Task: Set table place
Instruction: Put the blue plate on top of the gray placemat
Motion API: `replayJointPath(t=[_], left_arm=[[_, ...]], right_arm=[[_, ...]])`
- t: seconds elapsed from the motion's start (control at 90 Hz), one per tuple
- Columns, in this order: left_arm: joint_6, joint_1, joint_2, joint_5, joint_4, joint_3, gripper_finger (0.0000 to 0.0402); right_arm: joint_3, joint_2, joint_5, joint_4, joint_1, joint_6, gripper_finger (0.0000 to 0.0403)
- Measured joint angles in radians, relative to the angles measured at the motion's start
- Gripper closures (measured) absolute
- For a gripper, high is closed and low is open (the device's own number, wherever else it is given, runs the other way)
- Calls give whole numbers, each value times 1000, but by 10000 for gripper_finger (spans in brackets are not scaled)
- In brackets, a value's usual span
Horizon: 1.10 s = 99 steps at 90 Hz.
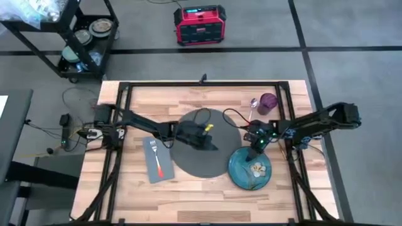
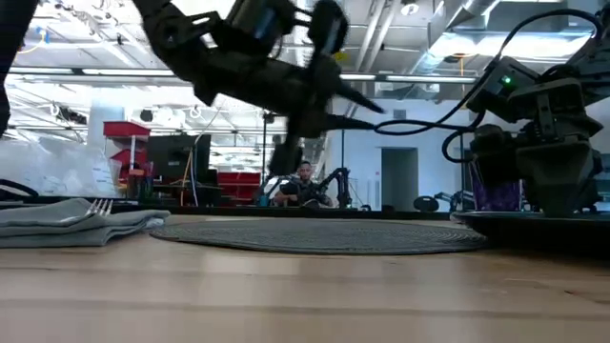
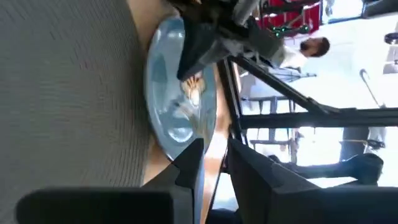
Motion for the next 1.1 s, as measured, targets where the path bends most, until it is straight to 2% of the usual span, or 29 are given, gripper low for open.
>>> replayJointPath(t=[0.122, 0.422, 0.678, 1.1], left_arm=[[-2, -24, 71, 18, 4, 81, 348], [-66, -30, 147, 31, -24, 162, 348], [-75, -30, 150, 0, -251, 226, 348], [-49, -36, 149, -37, -385, 293, 348]], right_arm=[[0, 0, 0, 0, 0, 0, 403], [0, 0, 0, 1, 0, -8, 403], [0, 0, 0, 3, 0, -8, 403], [0, 0, 13, 9, 0, -8, 403]])
